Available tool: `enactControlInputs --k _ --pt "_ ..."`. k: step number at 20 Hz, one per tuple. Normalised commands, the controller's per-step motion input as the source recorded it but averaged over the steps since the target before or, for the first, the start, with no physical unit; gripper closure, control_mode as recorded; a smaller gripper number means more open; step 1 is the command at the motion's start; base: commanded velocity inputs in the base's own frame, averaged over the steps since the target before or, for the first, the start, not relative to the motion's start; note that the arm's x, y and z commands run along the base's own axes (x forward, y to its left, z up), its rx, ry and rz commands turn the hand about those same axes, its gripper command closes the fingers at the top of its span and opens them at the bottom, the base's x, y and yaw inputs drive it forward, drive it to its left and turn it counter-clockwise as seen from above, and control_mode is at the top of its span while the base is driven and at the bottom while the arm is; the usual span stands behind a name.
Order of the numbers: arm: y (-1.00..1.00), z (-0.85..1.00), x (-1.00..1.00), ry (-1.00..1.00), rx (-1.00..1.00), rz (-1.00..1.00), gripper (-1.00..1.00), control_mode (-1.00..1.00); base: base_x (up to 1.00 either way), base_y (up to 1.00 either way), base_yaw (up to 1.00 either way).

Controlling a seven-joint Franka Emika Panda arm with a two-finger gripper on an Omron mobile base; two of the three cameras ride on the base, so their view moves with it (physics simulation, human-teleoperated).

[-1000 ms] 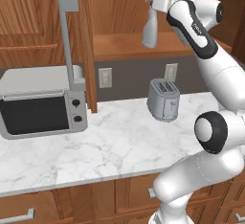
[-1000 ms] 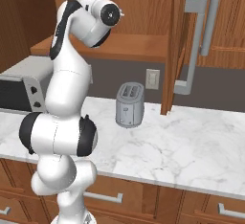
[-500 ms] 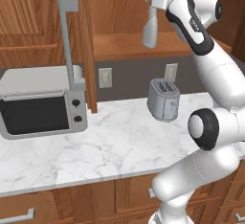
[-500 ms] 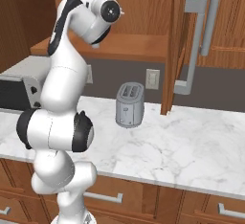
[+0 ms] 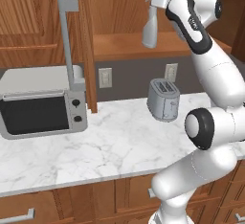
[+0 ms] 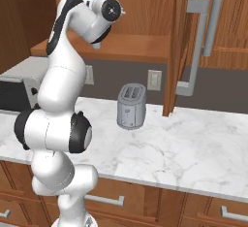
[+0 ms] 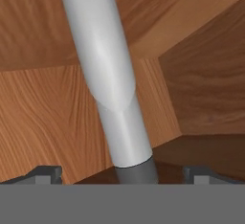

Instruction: Move the cutting board and knife to the sink. Then move spray from the cabinet to the counter.

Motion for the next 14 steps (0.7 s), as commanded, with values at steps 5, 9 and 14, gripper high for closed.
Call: enactControlInputs --k 5,9,14 --pt "0.0 0.0 0.0 0.0 0.0 0.0 -1.0 -1.0 0.0 0.0 0.0" --pt "0.0 0.0 0.0 0.0 0.0 0.0 -1.0 -1.0 0.0 0.0 0.0" --pt "0.0 0.0 0.01 -0.01 -0.01 0.0 -1.0 -1.0 0.0 0.0 0.0"
